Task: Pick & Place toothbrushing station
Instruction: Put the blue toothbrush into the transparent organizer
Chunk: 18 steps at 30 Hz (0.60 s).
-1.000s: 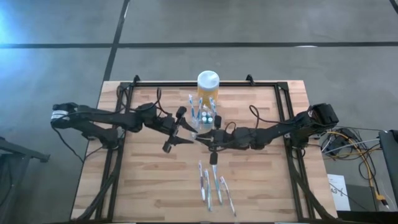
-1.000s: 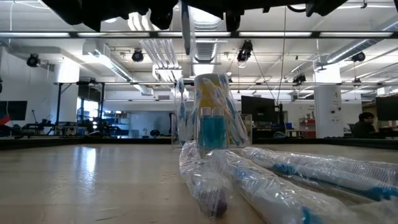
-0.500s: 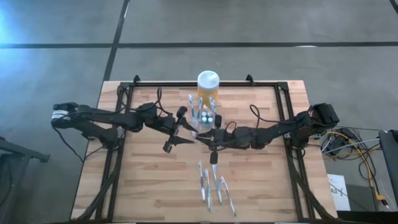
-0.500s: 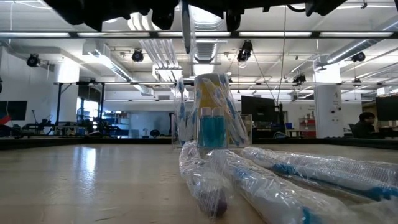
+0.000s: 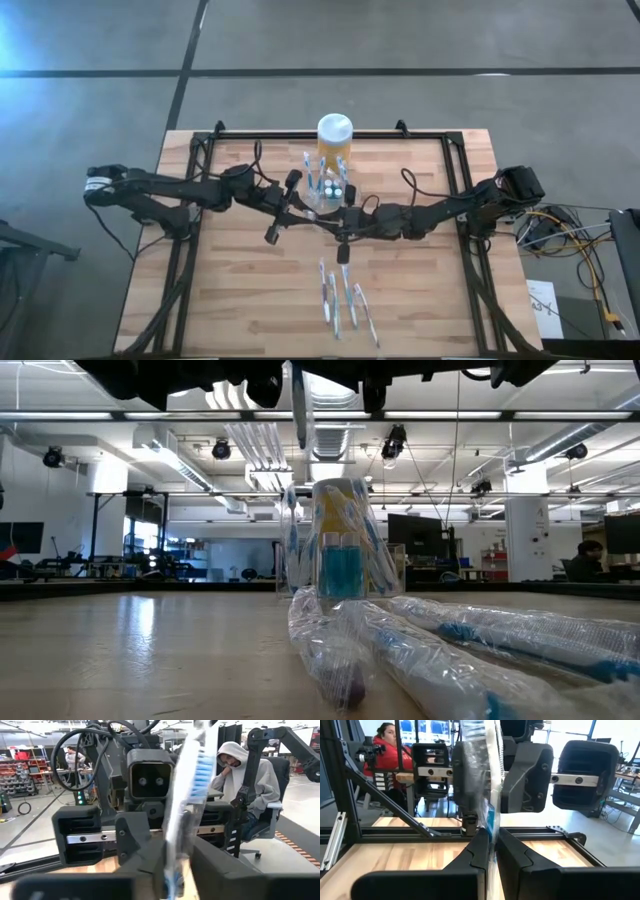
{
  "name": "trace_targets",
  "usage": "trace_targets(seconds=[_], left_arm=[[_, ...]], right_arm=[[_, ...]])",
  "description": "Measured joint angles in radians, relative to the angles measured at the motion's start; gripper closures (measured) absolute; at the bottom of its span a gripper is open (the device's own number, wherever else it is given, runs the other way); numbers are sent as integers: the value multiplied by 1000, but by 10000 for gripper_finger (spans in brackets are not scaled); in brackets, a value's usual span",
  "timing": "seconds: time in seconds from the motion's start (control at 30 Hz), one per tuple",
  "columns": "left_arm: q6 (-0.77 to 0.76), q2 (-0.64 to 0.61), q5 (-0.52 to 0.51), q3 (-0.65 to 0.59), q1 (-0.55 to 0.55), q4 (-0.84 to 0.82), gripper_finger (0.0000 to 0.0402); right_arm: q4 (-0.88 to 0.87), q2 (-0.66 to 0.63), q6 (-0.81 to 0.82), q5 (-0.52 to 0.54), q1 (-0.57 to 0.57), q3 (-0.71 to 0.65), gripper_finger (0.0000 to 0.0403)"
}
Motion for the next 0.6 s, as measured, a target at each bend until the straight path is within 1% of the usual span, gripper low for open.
trace_targets(seconds=[0.1,0.13,0.23,0.33,0.47,0.6], left_arm=[[0,0,-4,0,0,0,375],[0,0,-3,0,0,0,382],[4,0,-2,0,0,-2,381],[18,0,0,0,0,-3,382],[31,-14,4,0,2,-29,382],[84,-67,5,-10,7,-99,382]], right_arm=[[0,0,-2,-1,0,0,387],[0,0,-5,-1,0,0,387],[0,0,-10,-1,0,0,386],[0,0,-9,-1,0,0,371],[0,0,4,2,-2,0,332],[-8,-26,3,8,-5,-1,288]])
